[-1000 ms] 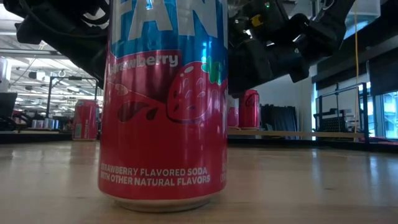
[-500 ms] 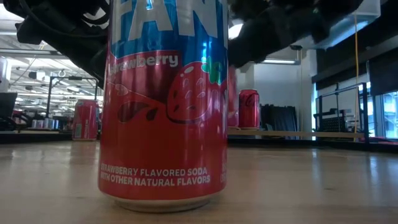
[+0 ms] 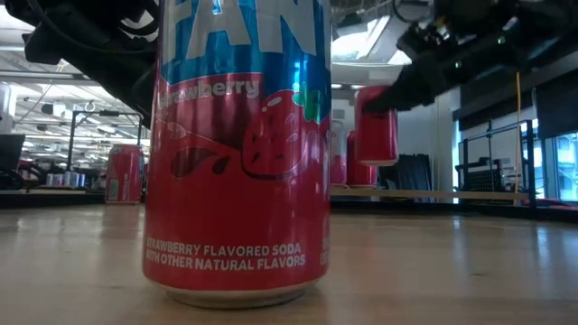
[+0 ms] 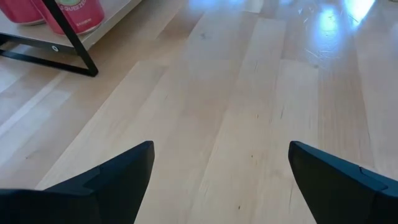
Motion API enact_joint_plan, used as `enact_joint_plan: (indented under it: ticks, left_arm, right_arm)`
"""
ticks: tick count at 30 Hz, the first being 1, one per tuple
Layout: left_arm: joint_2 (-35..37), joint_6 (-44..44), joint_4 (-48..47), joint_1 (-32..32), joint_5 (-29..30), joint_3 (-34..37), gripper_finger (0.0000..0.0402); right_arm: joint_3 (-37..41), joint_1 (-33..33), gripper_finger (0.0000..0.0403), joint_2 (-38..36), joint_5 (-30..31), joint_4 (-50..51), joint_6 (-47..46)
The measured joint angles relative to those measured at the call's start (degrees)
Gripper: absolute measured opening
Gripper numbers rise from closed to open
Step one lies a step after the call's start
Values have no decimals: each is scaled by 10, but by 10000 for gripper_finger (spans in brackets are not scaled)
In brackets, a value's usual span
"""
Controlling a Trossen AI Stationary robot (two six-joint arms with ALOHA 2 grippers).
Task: Place canned beverage on shelf
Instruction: Put the red black soda can on the shelf aligned with the other red black soda can
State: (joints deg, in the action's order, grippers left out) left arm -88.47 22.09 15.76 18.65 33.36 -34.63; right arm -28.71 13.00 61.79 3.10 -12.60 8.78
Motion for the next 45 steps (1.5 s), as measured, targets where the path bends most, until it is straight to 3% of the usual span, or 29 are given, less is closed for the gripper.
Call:
enact_joint_plan:
  ticks: [5,11,23,34,41,45]
  left_arm:
    - [0,-1,4,0,0,0,361]
    - [0,-1,3,0,0,0,361]
    - [0,-1,3,0,0,0,361]
    - [0,-2,3,0,0,0,361]
    - [0,-2,3,0,0,0,361]
    - [0,-2,3,0,0,0,361]
  right_arm:
    - [15,90,271,2,-43,-9,-14]
    - [15,146,271,39,-76,-62,-43]
    - [15,156,271,122,-60,-141,-57]
    - [14,156,271,131,-33,-151,-51]
    - [14,155,374,130,-27,-161,-42]
    - [14,155,386,118,-28,-155,-42]
